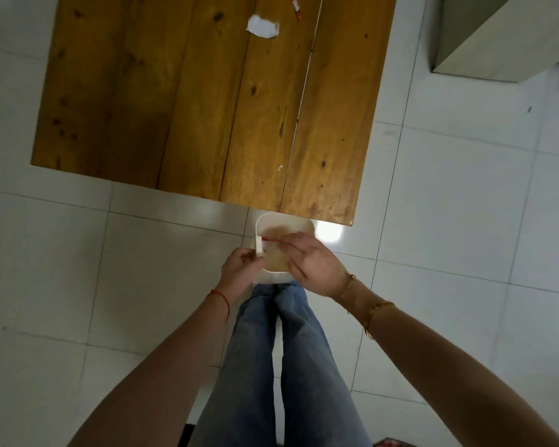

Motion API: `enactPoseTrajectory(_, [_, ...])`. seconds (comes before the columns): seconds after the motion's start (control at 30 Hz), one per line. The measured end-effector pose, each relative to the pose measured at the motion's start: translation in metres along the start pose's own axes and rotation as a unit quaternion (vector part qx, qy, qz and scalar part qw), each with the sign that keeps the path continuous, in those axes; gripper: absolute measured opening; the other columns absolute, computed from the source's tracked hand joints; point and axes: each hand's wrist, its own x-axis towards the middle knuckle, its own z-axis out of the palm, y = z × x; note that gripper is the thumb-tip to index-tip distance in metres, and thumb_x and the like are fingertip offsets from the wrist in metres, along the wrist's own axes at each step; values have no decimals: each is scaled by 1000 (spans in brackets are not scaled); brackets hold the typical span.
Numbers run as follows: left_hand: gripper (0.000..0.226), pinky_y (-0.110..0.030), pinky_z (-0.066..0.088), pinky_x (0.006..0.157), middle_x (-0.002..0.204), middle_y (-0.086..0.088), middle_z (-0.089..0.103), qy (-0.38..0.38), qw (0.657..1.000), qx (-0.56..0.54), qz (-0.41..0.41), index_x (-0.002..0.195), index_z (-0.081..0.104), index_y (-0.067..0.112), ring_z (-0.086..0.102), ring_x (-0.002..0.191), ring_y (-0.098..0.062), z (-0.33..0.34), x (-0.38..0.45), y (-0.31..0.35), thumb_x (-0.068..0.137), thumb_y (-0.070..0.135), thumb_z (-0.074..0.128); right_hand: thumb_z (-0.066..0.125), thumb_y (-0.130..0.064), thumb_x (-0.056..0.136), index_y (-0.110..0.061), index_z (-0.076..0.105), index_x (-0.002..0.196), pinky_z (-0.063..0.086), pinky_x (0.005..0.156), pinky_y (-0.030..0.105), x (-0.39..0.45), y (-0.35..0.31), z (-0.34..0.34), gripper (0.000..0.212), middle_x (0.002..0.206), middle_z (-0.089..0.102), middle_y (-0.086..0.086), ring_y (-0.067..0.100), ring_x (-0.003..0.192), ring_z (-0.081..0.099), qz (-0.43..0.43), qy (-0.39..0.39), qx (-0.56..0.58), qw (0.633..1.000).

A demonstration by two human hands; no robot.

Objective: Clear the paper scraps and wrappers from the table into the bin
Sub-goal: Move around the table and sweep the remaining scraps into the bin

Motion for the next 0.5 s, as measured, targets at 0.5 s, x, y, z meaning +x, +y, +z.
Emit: enactPoseTrajectory(0.5, [34,-34,53,86,105,-8,72,-27,996,25,84,103,69,12,65,103,-26,-51,-125,49,71,24,66,47,-31,99,-16,47,138,35,113,37,-82,-101,-93,42,142,49,3,19,132,42,282,227,106,926])
